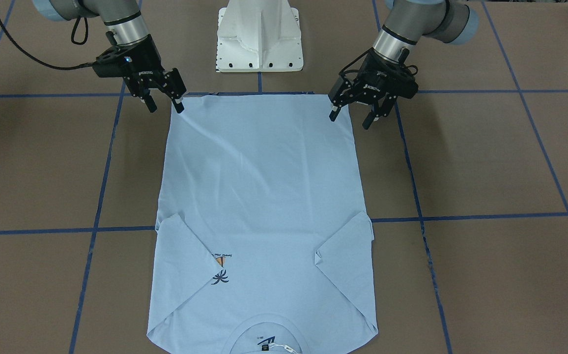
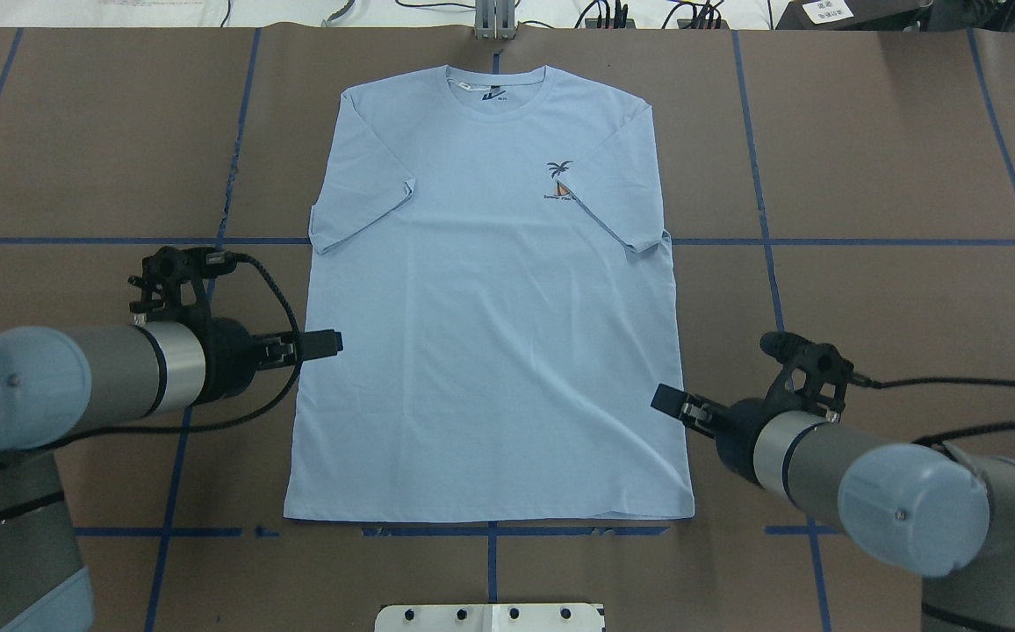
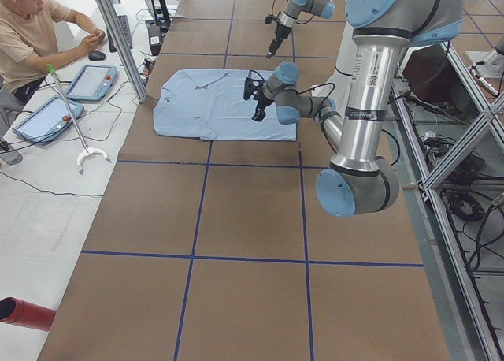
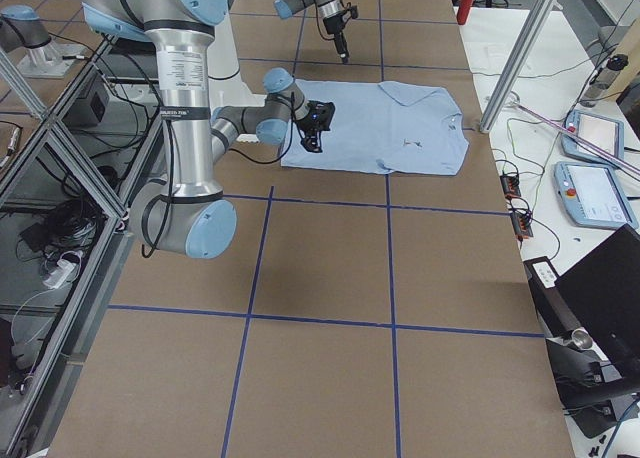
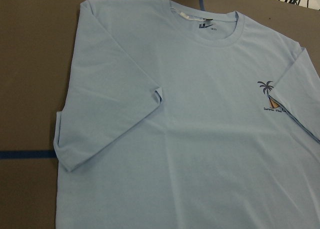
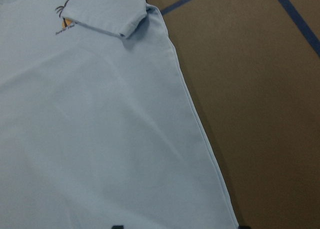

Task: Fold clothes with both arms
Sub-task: 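Move both grippers down to the shirt hem corners nearest the robot, then grasp the two hem corners with the left and right grippers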

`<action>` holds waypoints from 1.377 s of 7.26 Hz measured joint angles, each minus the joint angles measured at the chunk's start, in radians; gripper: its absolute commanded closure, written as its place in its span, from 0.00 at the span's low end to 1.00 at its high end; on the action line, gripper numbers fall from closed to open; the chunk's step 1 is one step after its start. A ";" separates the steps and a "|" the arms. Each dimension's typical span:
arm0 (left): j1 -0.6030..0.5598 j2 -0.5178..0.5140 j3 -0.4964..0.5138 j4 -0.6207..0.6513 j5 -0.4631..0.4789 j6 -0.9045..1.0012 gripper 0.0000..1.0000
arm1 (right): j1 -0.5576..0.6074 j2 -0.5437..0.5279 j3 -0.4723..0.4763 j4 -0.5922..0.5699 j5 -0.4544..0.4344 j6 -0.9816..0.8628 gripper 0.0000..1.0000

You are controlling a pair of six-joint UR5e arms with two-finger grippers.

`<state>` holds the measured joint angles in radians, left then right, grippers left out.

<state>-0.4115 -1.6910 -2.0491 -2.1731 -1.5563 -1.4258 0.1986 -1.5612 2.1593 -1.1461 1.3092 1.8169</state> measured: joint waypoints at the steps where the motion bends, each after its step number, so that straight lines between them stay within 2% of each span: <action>1: 0.092 0.048 -0.024 0.003 0.073 -0.091 0.28 | -0.072 -0.019 0.025 -0.028 -0.064 0.051 0.18; 3: 0.261 0.103 -0.030 0.047 0.198 -0.222 0.32 | -0.122 -0.027 0.069 -0.083 -0.108 0.087 0.17; 4: 0.304 0.106 -0.028 0.089 0.221 -0.253 0.33 | -0.128 -0.026 0.076 -0.092 -0.116 0.090 0.17; 7: 0.348 0.097 -0.015 0.147 0.235 -0.279 0.44 | -0.135 -0.026 0.079 -0.097 -0.133 0.092 0.16; 10: 0.353 0.073 0.009 0.154 0.232 -0.279 0.44 | -0.136 -0.026 0.079 -0.097 -0.144 0.093 0.15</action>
<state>-0.0587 -1.6181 -2.0405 -2.0195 -1.3240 -1.7050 0.0630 -1.5874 2.2381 -1.2430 1.1657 1.9096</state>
